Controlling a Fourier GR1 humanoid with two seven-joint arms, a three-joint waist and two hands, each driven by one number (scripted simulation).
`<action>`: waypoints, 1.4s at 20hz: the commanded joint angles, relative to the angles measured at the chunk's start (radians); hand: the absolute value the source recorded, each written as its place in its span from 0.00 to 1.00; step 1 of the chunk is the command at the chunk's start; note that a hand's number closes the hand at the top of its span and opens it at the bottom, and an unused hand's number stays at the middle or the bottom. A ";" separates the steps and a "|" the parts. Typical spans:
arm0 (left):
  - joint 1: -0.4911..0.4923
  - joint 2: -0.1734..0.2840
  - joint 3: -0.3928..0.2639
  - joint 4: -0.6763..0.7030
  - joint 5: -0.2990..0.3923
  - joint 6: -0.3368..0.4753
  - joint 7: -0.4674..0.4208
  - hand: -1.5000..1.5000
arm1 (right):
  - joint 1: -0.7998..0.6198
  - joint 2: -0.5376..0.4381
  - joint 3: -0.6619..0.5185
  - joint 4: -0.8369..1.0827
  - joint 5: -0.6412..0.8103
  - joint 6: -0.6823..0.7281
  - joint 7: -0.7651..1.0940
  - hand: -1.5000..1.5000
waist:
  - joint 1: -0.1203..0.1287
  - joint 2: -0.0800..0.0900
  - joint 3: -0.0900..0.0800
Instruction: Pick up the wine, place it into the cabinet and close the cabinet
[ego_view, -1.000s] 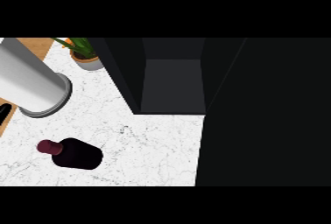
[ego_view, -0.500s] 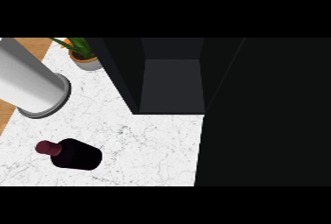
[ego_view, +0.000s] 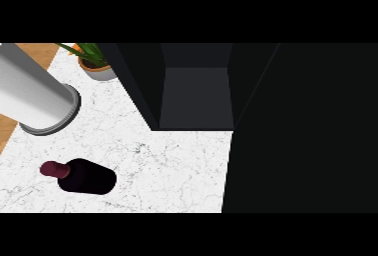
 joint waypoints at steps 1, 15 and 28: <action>-0.040 0.007 0.033 0.100 -0.041 -0.029 -0.036 0.00 | 0.033 0.041 0.092 -0.071 0.035 -0.011 0.004 0.00 | -0.004 0.001 0.000; -0.040 -0.065 -0.041 0.444 -0.275 -0.234 -0.229 0.00 | 0.050 0.000 -0.038 -0.034 -0.075 0.052 -0.017 0.00 | -0.006 0.002 0.001; -0.191 0.017 -0.002 1.036 -0.422 -0.440 -0.528 0.00 | -0.070 0.040 -0.002 -0.037 -0.019 -0.005 0.059 0.00 | -0.006 0.002 0.000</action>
